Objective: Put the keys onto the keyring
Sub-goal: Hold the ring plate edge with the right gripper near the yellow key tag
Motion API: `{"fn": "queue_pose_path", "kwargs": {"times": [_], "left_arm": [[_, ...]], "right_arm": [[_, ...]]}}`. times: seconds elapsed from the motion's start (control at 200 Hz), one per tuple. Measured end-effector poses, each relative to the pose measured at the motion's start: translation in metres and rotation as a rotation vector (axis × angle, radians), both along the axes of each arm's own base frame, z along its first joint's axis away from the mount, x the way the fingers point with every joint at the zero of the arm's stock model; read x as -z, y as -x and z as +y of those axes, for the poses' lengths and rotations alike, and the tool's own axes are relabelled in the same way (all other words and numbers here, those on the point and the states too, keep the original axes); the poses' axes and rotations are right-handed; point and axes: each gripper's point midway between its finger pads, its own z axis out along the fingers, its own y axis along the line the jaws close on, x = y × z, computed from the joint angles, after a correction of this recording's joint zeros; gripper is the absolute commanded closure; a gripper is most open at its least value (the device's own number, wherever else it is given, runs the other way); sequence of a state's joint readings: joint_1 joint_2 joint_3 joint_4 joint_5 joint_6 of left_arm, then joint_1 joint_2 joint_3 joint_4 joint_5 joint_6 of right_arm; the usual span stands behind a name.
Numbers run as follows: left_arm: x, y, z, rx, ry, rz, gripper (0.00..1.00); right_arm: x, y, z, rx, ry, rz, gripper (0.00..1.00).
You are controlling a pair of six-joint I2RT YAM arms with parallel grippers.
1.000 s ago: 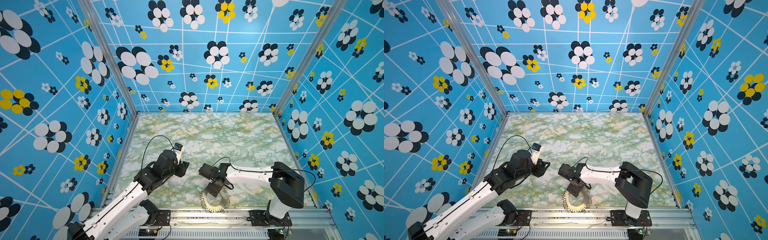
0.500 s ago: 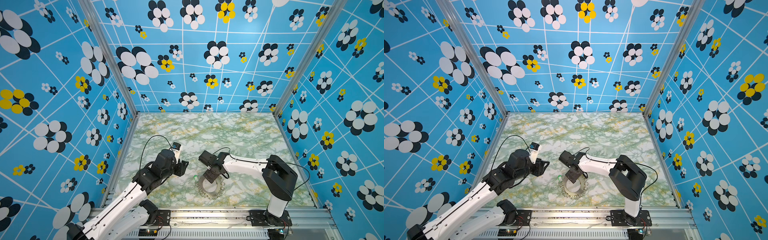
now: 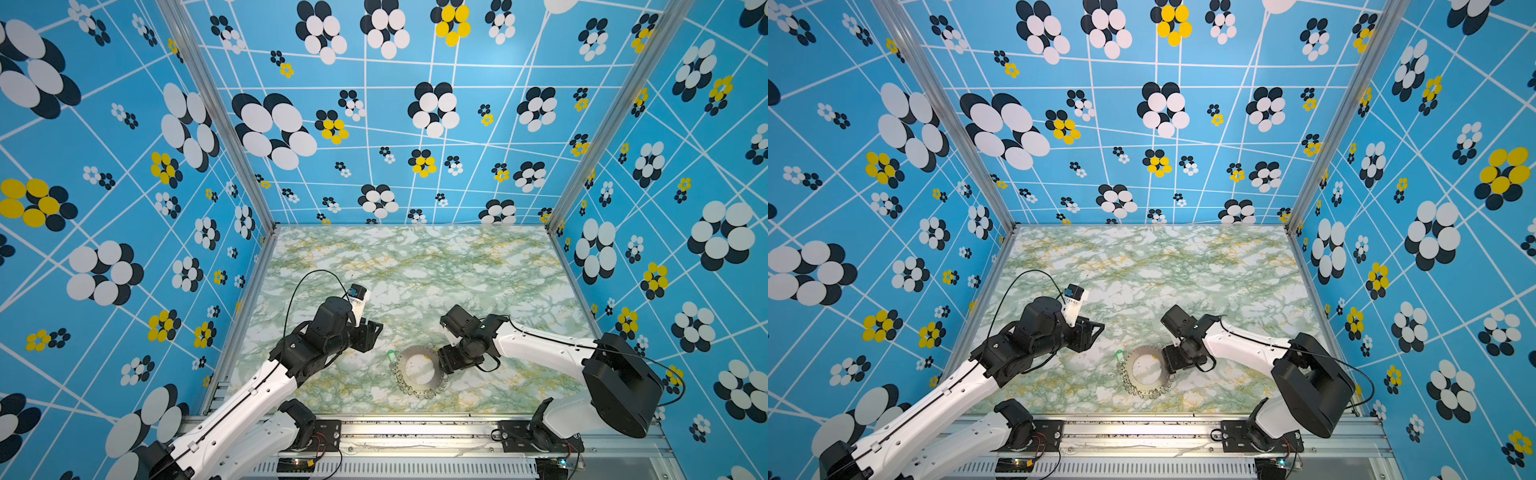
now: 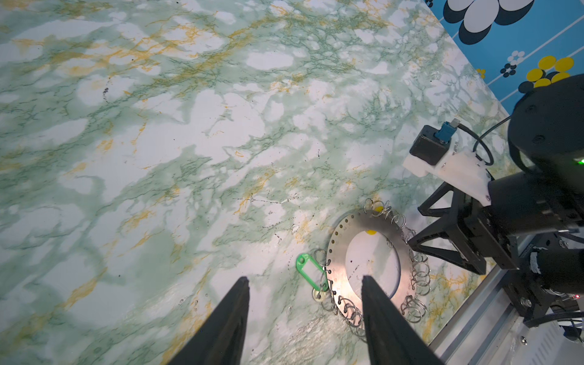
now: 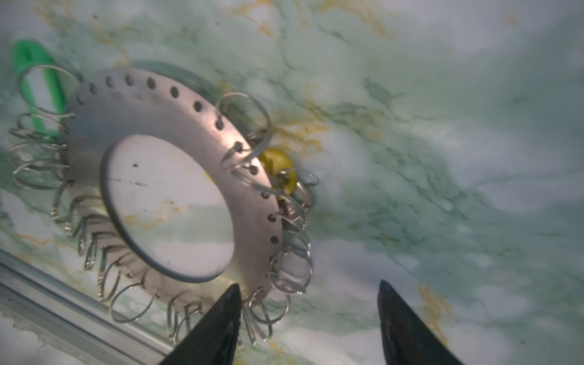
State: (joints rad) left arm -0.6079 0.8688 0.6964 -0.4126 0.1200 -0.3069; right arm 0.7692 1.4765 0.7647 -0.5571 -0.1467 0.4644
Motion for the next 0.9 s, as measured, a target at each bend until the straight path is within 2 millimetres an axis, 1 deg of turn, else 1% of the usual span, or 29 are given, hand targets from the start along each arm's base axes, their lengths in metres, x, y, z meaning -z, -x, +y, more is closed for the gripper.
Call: {"fn": "queue_pose_path", "kwargs": {"times": [0.035,0.085,0.17,0.23,0.31,0.445,0.605,0.67,0.9], "left_arm": [[0.001,0.000,-0.001,0.003,0.001,0.003,0.41],[0.001,0.001,-0.001,0.007,0.003,0.006,0.42],[0.001,0.001,-0.002,0.012,0.005,0.009,0.41],[0.001,0.001,-0.003,0.013,0.006,0.009,0.41],[0.001,0.001,-0.003,0.015,0.008,0.010,0.41],[0.001,0.002,-0.004,0.018,0.009,0.013,0.42],[0.002,0.002,-0.004,0.021,0.008,0.016,0.41],[0.003,0.002,-0.005,0.021,0.008,0.017,0.41],[0.001,0.000,-0.006,0.024,0.014,0.012,0.42]], "right_arm": [[0.000,-0.002,0.000,0.021,-0.018,0.007,0.39],[-0.003,-0.006,0.004,0.040,-0.055,0.003,0.42],[-0.005,-0.009,0.013,0.048,-0.107,0.003,0.52],[-0.006,-0.009,0.017,0.051,-0.133,0.011,0.58],[-0.005,-0.007,0.021,0.048,-0.158,0.021,0.60],[0.001,0.000,0.019,0.045,-0.156,0.047,0.62],[0.002,0.003,0.017,0.045,-0.152,0.059,0.68],[0.003,0.004,0.016,0.045,-0.150,0.060,0.72],[0.000,0.006,0.016,0.039,-0.161,0.057,0.92]]}}
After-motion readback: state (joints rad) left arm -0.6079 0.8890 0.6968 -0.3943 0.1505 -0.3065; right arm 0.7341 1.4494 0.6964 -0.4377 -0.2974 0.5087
